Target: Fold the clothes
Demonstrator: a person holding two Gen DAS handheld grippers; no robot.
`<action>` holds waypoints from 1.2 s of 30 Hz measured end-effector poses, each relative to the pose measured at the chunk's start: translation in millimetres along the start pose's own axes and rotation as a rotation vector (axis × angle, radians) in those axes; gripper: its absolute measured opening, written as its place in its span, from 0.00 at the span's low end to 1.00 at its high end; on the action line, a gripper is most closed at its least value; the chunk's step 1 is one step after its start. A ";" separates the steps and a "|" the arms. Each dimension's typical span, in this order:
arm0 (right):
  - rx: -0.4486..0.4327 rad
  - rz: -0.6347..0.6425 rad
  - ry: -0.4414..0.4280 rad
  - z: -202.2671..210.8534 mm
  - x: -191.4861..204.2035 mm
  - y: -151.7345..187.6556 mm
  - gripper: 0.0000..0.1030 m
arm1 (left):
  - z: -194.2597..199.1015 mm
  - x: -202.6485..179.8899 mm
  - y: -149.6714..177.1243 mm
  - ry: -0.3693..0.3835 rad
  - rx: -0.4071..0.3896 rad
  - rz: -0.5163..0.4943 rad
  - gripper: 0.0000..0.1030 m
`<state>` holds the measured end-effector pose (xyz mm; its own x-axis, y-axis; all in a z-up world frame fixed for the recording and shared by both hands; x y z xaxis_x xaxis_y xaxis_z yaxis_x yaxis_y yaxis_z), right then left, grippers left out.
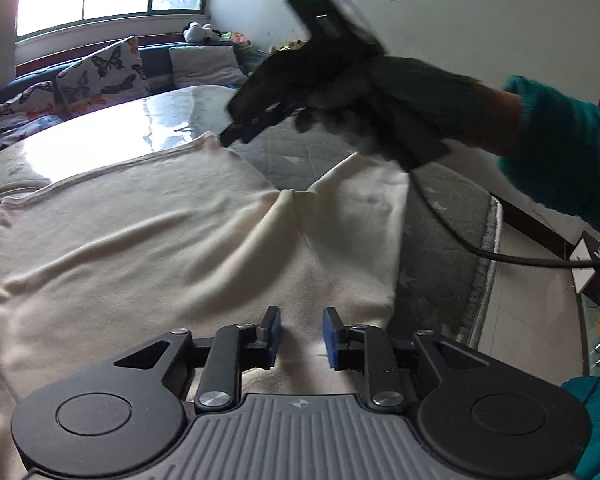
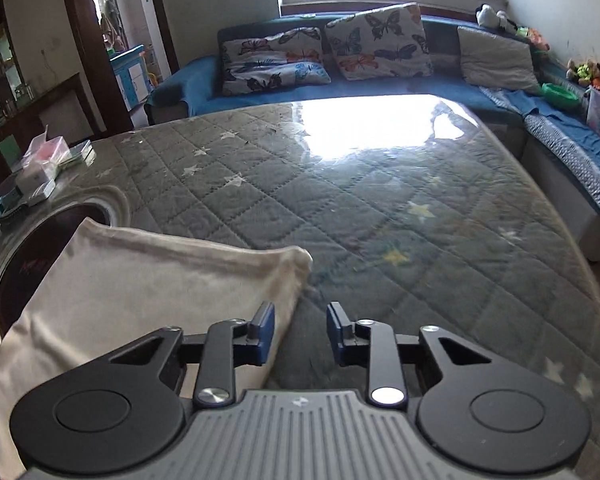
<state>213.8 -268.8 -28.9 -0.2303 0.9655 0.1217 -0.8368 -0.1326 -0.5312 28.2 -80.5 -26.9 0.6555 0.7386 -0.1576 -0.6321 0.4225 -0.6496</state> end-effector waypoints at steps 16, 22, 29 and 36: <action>-0.012 0.112 0.115 -62.7 23.3 -57.1 0.05 | -13.1 2.7 -13.2 0.061 -0.017 0.031 0.29; -0.034 0.146 0.122 -52.5 29.9 -54.5 0.11 | -1.2 14.3 -12.3 0.029 -0.036 0.091 0.30; -0.064 0.224 0.076 -16.0 52.8 -30.5 0.16 | 24.5 65.7 -8.4 -0.150 -0.078 0.261 0.31; -0.009 0.325 -0.039 -21.3 102.8 -11.2 0.24 | 48.1 106.4 15.1 -0.299 -0.076 0.420 0.34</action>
<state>210.1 -163.3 -28.2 -0.5034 0.8637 -0.0235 -0.7119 -0.4300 -0.5553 68.6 29.7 -17.7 0.1977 0.9588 -0.2040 -0.7762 0.0260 -0.6300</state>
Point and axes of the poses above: each gripper's, at about its wrist camera, not at the fingertips, and z roughly against the way its jaws point, x to its left, y to its underside, the point moved 2 cm from there along -z, roughly the way its jaws point, and after that the axes turned 8 degrees about x, right-handed, at the moved point
